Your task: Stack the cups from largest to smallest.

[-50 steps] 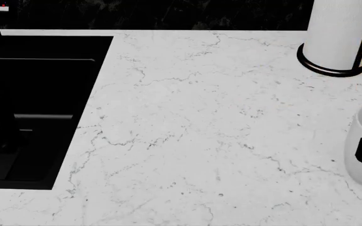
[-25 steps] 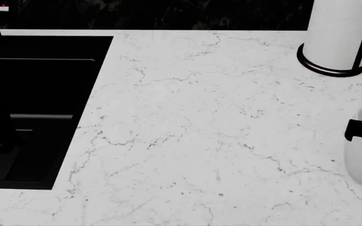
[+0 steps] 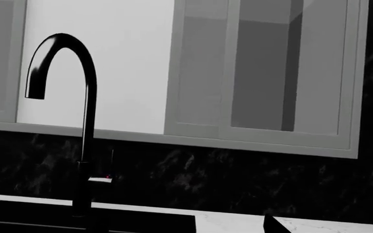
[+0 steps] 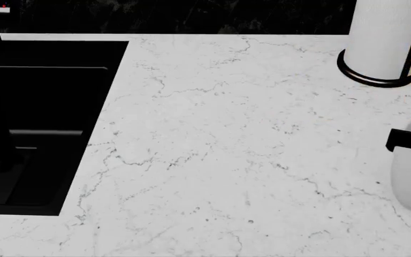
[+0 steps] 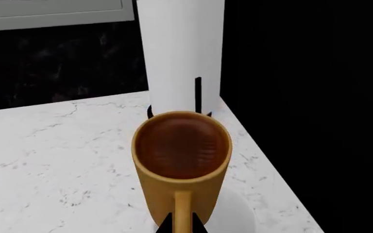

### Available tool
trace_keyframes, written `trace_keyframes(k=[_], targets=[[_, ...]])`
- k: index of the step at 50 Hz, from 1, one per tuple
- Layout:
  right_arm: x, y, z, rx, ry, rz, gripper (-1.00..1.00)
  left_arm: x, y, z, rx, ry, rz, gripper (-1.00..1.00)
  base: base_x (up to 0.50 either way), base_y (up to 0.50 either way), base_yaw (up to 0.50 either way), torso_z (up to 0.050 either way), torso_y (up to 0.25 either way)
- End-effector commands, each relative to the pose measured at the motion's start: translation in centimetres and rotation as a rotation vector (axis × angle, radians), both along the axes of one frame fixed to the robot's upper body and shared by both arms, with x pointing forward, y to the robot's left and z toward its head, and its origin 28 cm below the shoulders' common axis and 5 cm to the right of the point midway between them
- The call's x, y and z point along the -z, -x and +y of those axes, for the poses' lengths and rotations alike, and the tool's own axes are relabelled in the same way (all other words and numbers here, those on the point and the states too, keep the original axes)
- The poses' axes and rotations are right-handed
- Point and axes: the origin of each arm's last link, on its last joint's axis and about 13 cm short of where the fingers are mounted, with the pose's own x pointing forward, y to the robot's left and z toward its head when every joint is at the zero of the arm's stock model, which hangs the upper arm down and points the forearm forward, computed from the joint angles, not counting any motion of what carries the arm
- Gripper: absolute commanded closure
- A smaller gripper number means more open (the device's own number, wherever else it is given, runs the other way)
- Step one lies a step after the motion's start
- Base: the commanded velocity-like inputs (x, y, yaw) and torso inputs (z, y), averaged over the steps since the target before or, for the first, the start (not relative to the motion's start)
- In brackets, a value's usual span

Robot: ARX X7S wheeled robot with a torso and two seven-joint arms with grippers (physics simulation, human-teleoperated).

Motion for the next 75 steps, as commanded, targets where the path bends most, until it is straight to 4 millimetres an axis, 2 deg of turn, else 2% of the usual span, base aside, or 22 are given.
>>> trace_keyframes(k=[1,75], targets=[[0.0,-0.4,-0.3,0.004,-0.03,-0.023,1.0,0.2,-0.7,0.2,-0.025,-0.001,0.011,-1.0,0.0,0.0,0.0,0.0,0.0],[3.8,-1.1,-1.0,0.025,-0.087,0.031,1.0,-0.3,-0.2,0.7,-0.044,0.009,0.0,-1.0,0.0,0.0,0.0,0.0,0.0]])
